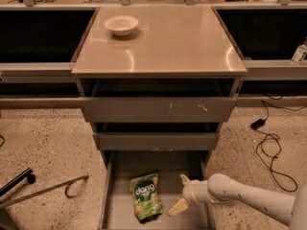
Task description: Pick green rice chip bag from bottom drawer and place on counter
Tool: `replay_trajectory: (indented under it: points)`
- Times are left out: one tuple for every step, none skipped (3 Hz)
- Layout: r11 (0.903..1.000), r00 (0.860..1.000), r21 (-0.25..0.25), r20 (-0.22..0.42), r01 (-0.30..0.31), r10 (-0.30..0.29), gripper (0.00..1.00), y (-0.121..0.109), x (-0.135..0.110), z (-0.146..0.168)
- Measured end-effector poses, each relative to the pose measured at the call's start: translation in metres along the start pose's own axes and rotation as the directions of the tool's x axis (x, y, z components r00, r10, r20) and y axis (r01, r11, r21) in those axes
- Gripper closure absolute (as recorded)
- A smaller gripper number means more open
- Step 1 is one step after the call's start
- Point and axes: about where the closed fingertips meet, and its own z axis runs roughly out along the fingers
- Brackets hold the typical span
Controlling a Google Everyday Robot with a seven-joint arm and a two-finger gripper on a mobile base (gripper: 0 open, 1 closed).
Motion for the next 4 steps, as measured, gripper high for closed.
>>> replay_trajectory:
  points:
    - [1.0, 1.0, 0.0, 0.0, 0.0, 0.0, 0.0, 0.0, 0.0, 0.0]
    - [0.9991, 1.0, -0.043, -0.007, -0.008, 0.008, 0.0, 0.001, 0.014, 0.035]
    - [0.9956, 1.0, -0.092, -0.016, -0.02, 0.019, 0.0, 0.001, 0.032, 0.095]
    - [0.9944, 0.999, -0.101, -0.037, -0.031, 0.027, 0.0, 0.006, 0.044, 0.151]
